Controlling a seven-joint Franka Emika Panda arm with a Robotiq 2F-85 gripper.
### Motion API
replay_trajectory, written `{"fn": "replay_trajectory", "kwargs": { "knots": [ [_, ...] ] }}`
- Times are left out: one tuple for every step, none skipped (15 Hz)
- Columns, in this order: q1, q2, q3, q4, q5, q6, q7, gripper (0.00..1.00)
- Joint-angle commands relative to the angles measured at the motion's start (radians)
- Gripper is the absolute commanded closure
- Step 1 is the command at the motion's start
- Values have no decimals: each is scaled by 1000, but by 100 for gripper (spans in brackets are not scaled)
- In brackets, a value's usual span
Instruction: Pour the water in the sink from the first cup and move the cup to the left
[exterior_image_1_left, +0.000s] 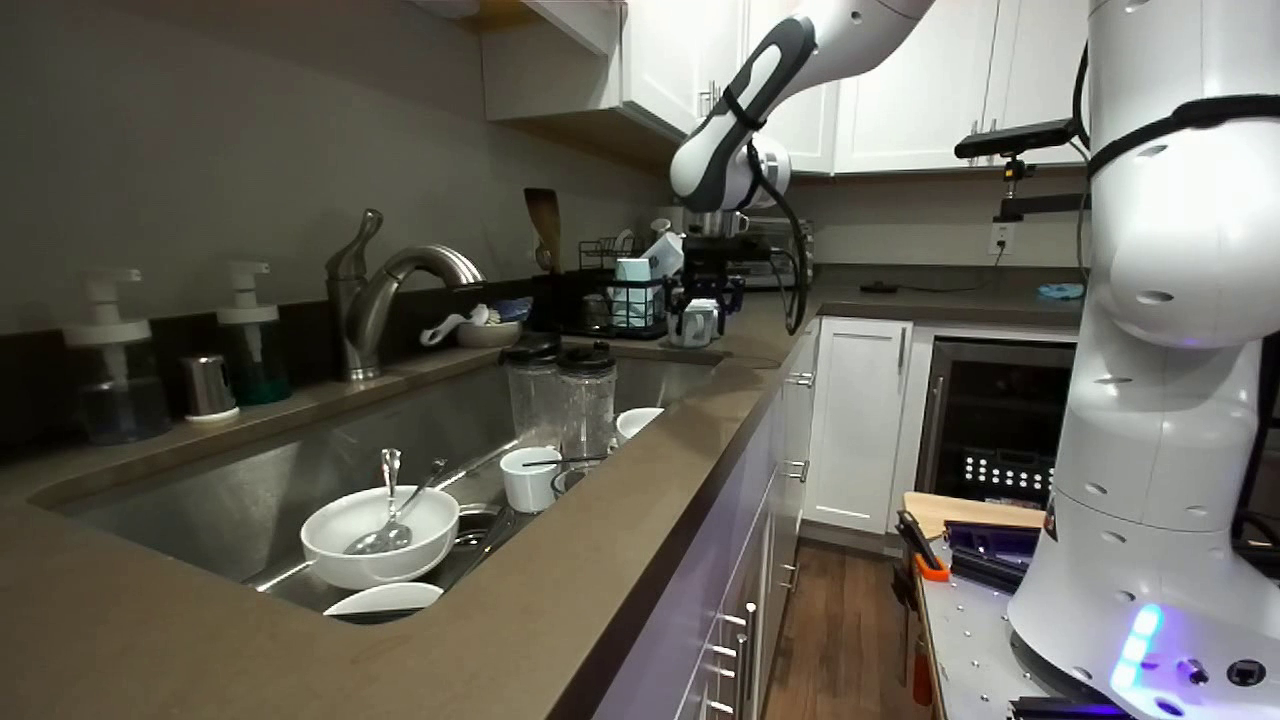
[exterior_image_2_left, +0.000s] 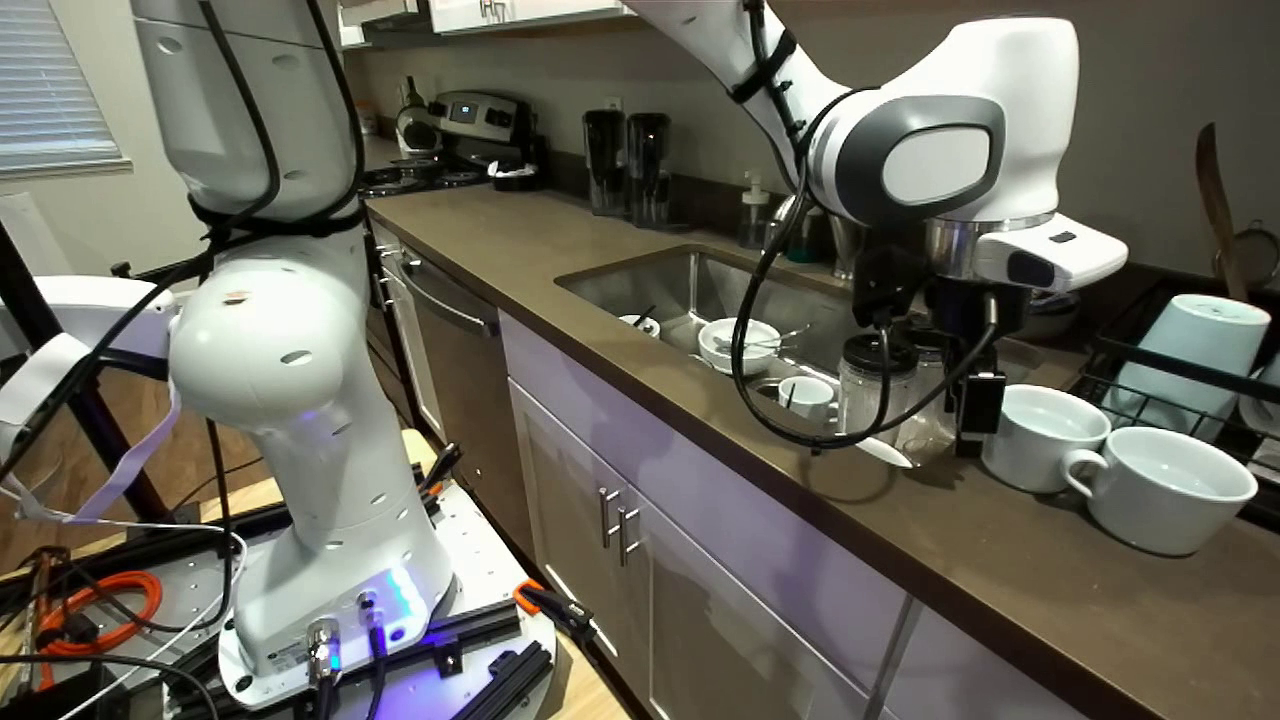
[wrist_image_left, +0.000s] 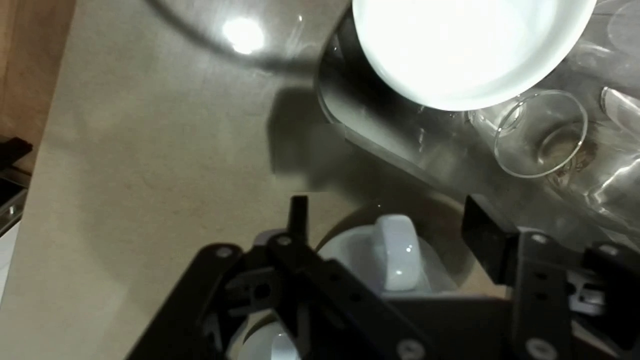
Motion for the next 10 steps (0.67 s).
{"fn": "replay_trajectory", "kwargs": {
  "knots": [
    [8,17,-9,18,-8,10,6,51],
    [9,19,-10,20,-12,13,10,58],
    [10,21,-10,23,-13,14,8,64],
    [11,23,-10,24,-16,18,8,69],
    [12,26,-12,27,-25,21,13,72],
    [12,28,-11,29,-25,21,10,76],
    [13,31,-12,33,-28,22,12,68],
    [14,35,-13,37,-31,23,15,79],
    [13,38,-13,42,-33,23,12,63],
    [13,43,-14,48,-35,22,13,66]
  ]
}}
